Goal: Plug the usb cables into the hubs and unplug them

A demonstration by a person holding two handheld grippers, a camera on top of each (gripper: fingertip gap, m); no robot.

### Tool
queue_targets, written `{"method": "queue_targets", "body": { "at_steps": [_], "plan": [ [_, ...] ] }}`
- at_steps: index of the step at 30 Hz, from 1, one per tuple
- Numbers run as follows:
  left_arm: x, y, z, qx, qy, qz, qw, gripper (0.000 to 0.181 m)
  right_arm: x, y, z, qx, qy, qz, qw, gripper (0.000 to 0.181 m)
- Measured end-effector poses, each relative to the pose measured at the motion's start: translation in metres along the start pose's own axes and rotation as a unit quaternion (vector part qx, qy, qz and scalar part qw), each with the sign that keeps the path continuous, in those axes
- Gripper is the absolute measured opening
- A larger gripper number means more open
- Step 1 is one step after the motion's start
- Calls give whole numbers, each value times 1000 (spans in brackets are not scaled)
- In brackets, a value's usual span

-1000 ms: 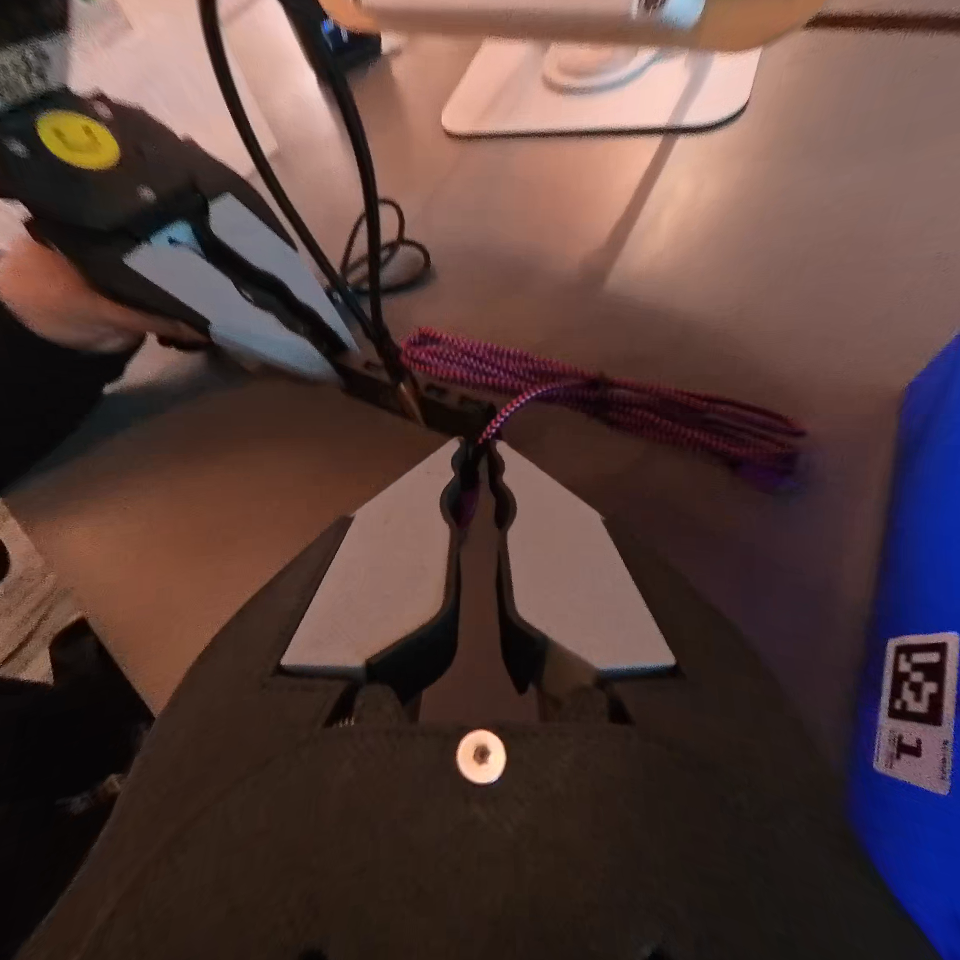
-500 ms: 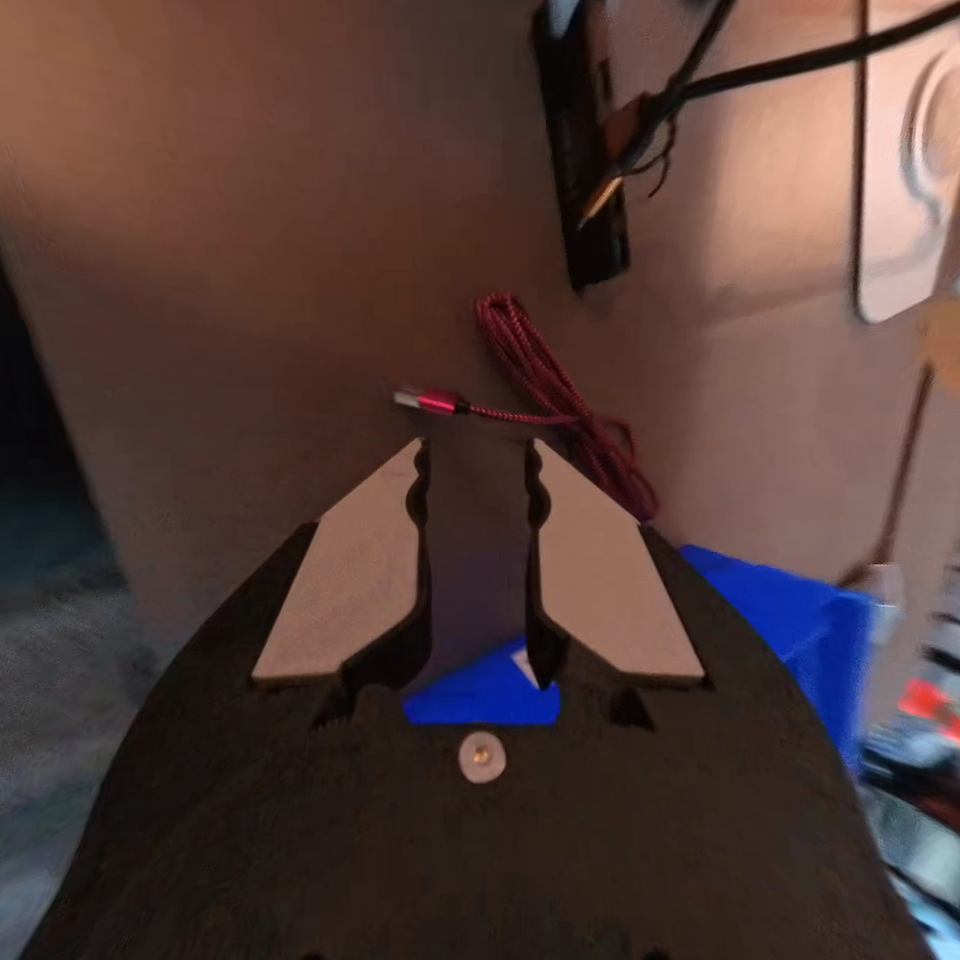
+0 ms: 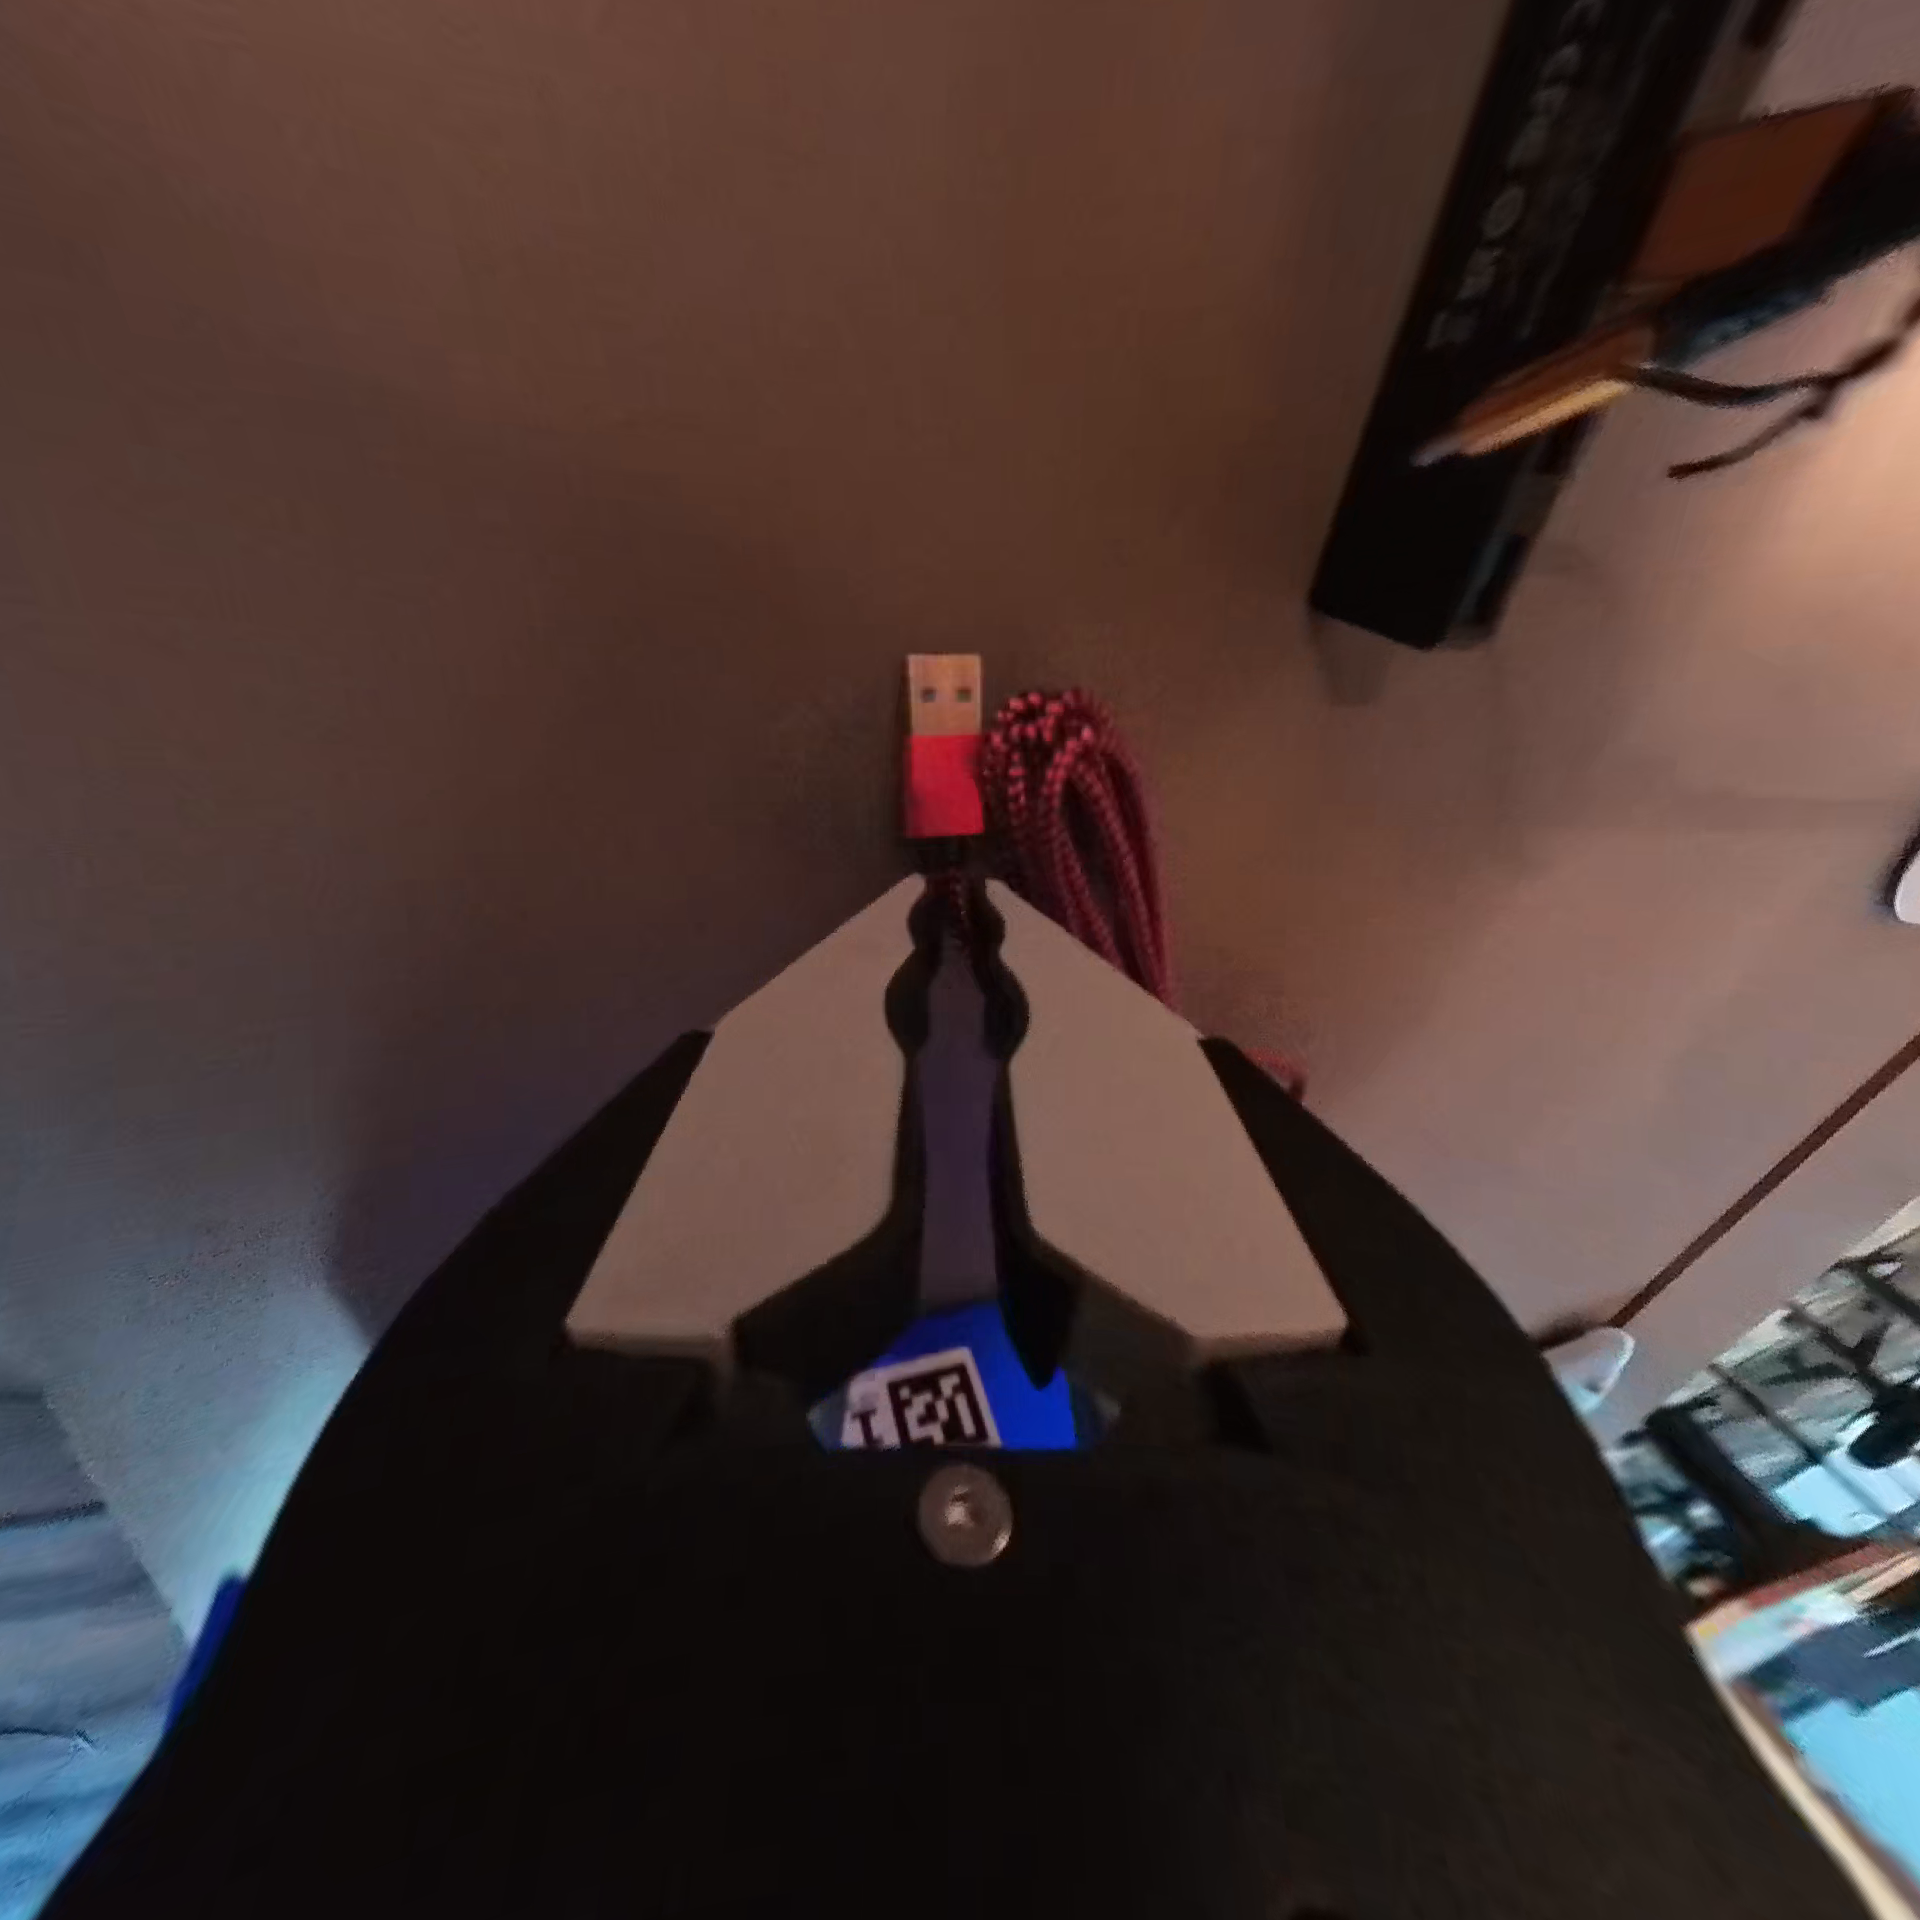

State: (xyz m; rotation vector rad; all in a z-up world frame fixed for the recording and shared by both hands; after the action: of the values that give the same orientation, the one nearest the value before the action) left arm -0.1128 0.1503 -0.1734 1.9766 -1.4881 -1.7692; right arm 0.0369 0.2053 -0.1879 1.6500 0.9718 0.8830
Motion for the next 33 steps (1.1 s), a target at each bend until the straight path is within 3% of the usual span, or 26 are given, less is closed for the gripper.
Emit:
{"method": "queue_targets", "body": {
  "at_steps": [4, 9, 12, 23, 29, 33],
  "plan": [
    [1, -1, -1, 3, -10, -1, 1000, 10, 8, -9, -28, 16, -167, -21, 986, 1],
    [1, -1, -1, 14, -5, -3, 1000, 10, -1, 6, -44, 15, -359, -157, 920, 0],
    [1, -1, -1, 17, -1, -5, 1000, 10, -1, 18, -48, 29, -413, -203, 887, 0],
    [1, -3, -4, 19, -8, -4, 1000, 18, 15, 49, -59, 100, -485, -301, 815, 0],
    [-9, 13, -19, 61, -18, -33, 997, 20, -4, 101, -55, 144, -411, -476, 764, 0],
    [-27, 31, -32, 95, -20, -85, 992, 21, -15, 115, -46, 170, -355, -521, 758, 0]
  ]
}}
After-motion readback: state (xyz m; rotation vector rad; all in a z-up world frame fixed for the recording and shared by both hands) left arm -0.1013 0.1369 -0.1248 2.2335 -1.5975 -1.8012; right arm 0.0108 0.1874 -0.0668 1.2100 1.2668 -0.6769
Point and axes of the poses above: each gripper's, where its closed fingertips meet, y back along the fingers, x out of its underside, z = x × y across the jaws, the point moved 1 cm from there along y, back along the fingers, and after that the axes turned 14 degrees about y, right-handed, at the moved point
